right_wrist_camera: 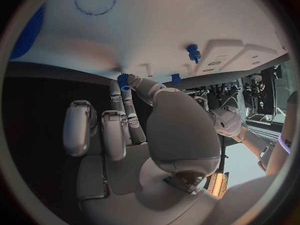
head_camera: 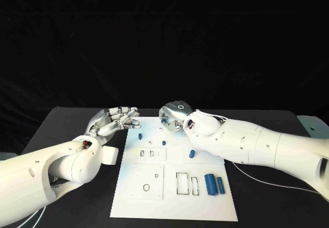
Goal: Assemble the parts on the task board
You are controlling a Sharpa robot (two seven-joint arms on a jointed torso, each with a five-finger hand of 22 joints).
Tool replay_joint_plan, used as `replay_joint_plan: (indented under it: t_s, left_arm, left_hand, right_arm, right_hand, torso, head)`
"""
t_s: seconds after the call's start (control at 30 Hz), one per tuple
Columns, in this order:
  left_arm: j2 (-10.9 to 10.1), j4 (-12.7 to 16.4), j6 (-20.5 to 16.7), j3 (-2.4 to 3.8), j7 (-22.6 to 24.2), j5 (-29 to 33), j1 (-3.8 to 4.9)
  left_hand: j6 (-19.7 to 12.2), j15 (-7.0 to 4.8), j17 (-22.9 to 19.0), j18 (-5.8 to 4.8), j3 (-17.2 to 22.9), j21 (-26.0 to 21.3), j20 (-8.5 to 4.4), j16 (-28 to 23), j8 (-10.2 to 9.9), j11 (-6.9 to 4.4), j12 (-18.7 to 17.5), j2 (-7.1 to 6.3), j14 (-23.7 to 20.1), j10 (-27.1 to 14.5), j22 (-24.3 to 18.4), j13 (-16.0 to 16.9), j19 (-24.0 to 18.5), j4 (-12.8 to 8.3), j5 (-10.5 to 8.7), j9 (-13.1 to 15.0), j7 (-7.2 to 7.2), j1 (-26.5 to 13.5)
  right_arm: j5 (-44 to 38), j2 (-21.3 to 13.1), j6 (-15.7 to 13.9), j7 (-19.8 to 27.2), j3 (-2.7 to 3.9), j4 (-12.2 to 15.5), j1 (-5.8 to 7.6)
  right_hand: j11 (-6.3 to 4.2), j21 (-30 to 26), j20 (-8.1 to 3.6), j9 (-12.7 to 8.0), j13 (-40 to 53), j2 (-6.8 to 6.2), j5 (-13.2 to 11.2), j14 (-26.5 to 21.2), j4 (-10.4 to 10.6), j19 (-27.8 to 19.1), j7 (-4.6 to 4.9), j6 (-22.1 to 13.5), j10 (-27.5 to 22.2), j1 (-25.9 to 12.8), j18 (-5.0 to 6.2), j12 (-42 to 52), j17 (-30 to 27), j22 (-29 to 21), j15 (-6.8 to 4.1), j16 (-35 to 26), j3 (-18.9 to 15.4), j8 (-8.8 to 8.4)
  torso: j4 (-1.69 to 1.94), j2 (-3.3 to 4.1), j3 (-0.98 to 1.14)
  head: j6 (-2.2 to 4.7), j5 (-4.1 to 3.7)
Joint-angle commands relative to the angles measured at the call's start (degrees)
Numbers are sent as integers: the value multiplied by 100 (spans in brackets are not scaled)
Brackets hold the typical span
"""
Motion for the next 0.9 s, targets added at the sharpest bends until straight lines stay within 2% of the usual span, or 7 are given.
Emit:
replay_joint_plan:
  t_s: [0.03,0.1,0.4,0.53,0.6,0.73,0.9]
  left_arm:
    - [15,18,97,5,29,12,14]
    - [17,21,97,5,30,12,18]
    - [8,25,91,5,31,12,28]
    - [4,25,88,5,30,12,30]
    - [1,25,87,5,28,12,31]
    - [-3,22,85,5,27,12,32]
    - [-24,19,81,5,27,12,33]
  left_hand:
    - [-49,-19,9,66,38,-1,24,4,-22,15,-22,27,-40,-28,-8,1,-34,3,-21,-8,29,12]
    - [-49,-19,9,66,38,-1,24,4,-22,15,-22,27,-40,-28,-8,1,-34,3,-21,-8,29,12]
    - [-49,-19,9,66,38,-1,24,4,-22,15,-22,27,-40,-28,-8,1,-34,3,-21,-8,29,12]
    - [-49,-19,9,66,38,-1,24,4,-22,15,-22,27,-40,-28,-8,1,-34,3,-21,-8,29,12]
    - [-49,-19,10,66,39,-1,24,4,-22,15,-23,27,-40,-28,-8,1,-34,2,-21,-8,30,13]
    - [-50,-19,17,67,49,1,24,4,-25,16,-28,27,-43,-28,-8,2,-35,-3,-22,-8,31,21]
    - [-50,-19,17,67,49,1,24,4,-25,16,-28,27,-43,-28,-8,2,-35,-3,-22,-8,31,21]
  right_arm:
    - [-89,12,181,-166,-7,-38,-4]
    - [-92,25,181,-188,-7,-51,-2]
    - [-83,71,248,-184,-8,-91,2]
    - [-53,79,259,-156,-9,-113,3]
    - [-45,68,231,-157,-9,-106,4]
    - [-40,-11,154,-178,-10,-9,7]
    - [-31,-260,38,-198,-6,327,26]
  right_hand:
    - [-135,-1,11,16,21,122,10,385,-9,-49,2,-62,73,40,-30,8,375,4,21,27,22,8]
    - [-133,-5,14,20,23,122,6,385,-7,-54,5,-69,66,34,-28,3,374,-1,23,27,24,5]
    - [-92,-27,44,50,32,81,-48,380,29,-90,40,-173,-41,-56,-21,-74,366,-25,59,31,27,-48]
    - [98,-262,173,-23,-144,-140,-76,324,154,-307,200,-607,-719,-292,45,-194,171,-362,226,-54,33,-353]
    - [132,-389,223,-62,-219,-220,-80,292,176,-409,200,-799,-949,-328,88,-182,67,-533,251,-104,-8,-500]
    - [138,-434,233,-69,-242,-245,-80,285,180,-441,205,-836,-1004,-331,102,-180,42,-592,254,-114,-29,-537]
    - [145,-432,238,-64,-250,-258,-83,285,190,-433,218,-816,-1011,-343,101,-170,42,-582,259,-113,-50,-536]
  torso:
    - [13,10,-11]
    - [9,9,-15]
    - [19,11,-7]
    - [14,9,-7]
    - [15,13,-7]
    - [16,12,-5]
    - [-3,15,4]
  head:
    - [7,-19]
    - [27,-10]
    - [-1,-10]
    - [9,0]
    - [12,-1]
    - [17,-1]
    - [30,9]
